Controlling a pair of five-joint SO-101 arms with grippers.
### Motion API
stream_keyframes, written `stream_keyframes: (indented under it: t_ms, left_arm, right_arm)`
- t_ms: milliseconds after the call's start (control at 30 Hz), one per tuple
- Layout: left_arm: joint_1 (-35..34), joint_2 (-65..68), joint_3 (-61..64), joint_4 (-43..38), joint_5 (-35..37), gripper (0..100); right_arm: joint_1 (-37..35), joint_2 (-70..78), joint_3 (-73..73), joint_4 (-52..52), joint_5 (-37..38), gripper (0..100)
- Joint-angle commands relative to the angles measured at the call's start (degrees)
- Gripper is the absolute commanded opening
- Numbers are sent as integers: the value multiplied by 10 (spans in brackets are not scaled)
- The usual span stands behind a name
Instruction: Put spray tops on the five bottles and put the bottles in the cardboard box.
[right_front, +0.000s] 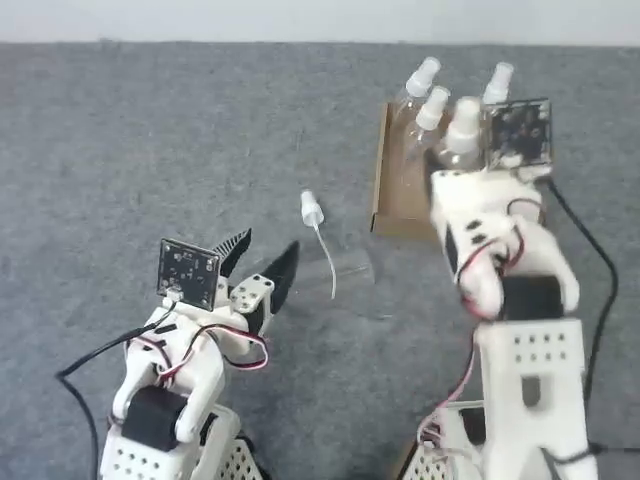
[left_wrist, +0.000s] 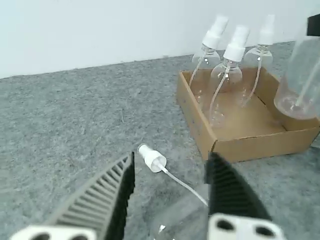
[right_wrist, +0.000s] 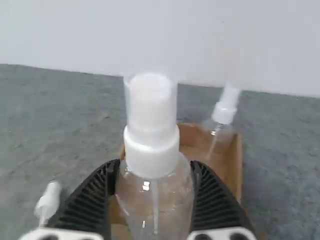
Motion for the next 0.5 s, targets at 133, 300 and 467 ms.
stream_keyframes:
  t_ms: [133, 300, 467]
  left_arm:
    - [-3, -5, 0, -18, -1, 17]
    - [-3, -5, 0, -18, -2, 11]
    - [-3, -5, 5, -20, -2, 11]
  right_arm:
    - [73, 103, -39, -115, 4, 6]
    - [76, 142, 21, -219, 5, 6]
    - [77, 148, 100, -329, 6, 6]
